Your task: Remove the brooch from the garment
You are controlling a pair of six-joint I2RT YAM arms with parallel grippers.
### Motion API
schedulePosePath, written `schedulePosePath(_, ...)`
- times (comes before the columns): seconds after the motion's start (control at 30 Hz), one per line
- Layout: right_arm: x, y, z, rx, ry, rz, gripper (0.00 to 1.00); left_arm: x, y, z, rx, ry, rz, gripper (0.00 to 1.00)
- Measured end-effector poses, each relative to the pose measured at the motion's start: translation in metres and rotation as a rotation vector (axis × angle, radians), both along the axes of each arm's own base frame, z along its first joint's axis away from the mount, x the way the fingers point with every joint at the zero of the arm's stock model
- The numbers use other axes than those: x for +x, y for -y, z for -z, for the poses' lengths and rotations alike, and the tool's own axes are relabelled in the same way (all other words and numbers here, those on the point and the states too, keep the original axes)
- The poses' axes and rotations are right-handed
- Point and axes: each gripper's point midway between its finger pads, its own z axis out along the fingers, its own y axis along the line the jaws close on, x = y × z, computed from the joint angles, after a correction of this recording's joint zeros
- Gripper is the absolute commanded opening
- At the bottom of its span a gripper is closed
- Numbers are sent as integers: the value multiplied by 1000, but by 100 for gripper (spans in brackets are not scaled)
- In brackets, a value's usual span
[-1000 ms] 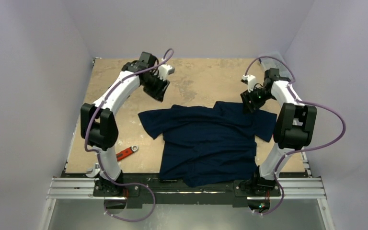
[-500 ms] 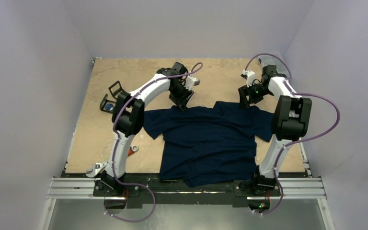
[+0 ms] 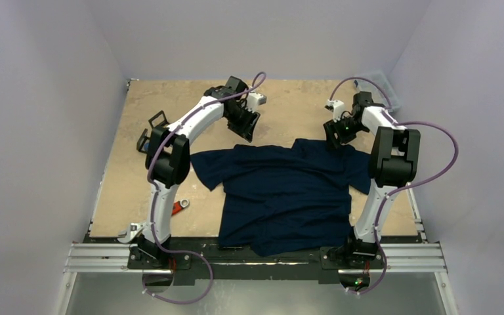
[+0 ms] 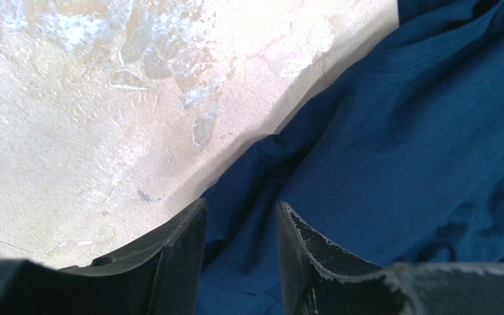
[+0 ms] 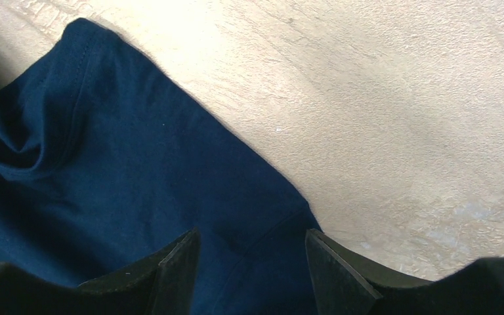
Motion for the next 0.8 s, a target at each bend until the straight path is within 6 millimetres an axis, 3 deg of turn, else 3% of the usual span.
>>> schedulePosePath(0.13, 0, 0, 0, -2, 3, -5, 61, 2, -2, 2, 13, -8, -14, 39)
schedulePosePath(0.37, 0, 0, 0, -4, 6, -15, 57, -5, -8, 28, 81, -69, -17, 38)
schedulePosePath(0.43, 0, 0, 0, -5, 7, -19, 52, -9, -10, 33, 102, -83, -17, 31)
schedulePosePath(0.47, 0, 0, 0, -5, 8, -21, 48, -10, -10, 35, 109, -87, -15, 25)
schedulePosePath(0.57, 0, -3, 0, -5, 8, -36, 19, -15, -11, 42, 130, -109, -12, 2)
schedulePosePath(0.63, -1, -6, 0, -3, 8, -48, 2, -16, -11, 45, 137, -116, -13, 0)
schedulePosePath(0.8, 0, -9, 0, -1, 13, -54, 0, -9, -14, 42, 119, -88, -28, 0)
